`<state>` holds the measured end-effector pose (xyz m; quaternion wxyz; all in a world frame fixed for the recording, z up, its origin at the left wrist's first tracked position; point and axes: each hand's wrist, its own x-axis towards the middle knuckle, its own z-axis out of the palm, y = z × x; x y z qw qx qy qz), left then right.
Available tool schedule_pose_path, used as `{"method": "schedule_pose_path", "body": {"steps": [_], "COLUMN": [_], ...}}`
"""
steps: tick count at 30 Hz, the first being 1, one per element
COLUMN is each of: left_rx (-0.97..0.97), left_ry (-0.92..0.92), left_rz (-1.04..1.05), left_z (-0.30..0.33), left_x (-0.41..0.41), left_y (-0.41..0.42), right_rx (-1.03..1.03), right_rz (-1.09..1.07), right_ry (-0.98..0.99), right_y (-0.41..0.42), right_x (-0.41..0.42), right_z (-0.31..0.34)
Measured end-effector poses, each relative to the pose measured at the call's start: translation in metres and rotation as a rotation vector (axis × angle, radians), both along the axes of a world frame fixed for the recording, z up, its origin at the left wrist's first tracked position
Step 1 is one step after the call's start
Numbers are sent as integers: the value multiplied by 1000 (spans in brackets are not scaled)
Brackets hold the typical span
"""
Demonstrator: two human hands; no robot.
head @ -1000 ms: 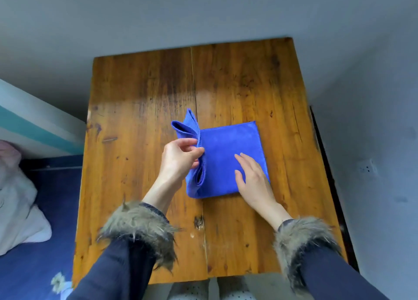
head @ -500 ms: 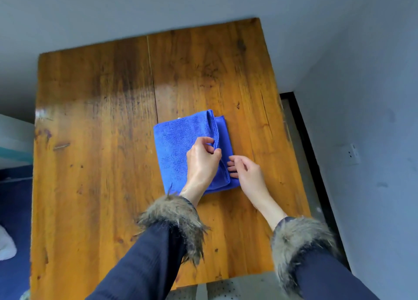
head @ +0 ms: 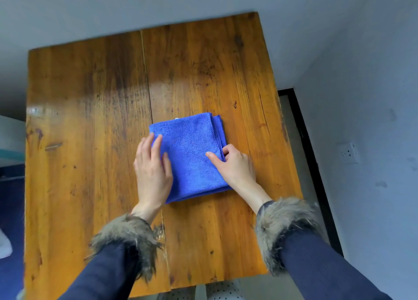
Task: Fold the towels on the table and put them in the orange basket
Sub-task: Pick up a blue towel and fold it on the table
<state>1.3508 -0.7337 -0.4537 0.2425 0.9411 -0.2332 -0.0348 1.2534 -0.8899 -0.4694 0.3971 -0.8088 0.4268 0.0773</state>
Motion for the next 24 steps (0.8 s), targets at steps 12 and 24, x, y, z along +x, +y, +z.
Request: {"method": "schedule_pose_path", "body": {"steps": [12,24], "left_rx": [441,429], "left_ry": [-40,-48], "left_rz": [-206,-214], "left_z": [-30,-31], "left_x": [-2,-1], "left_y": [-7,-7], "right_rx": [-117,190], "right_rz": [31,-144], "right_ry": [125,-192], "right_y": [2,-2], "right_x": [19,0], "right_z": [8,5]}}
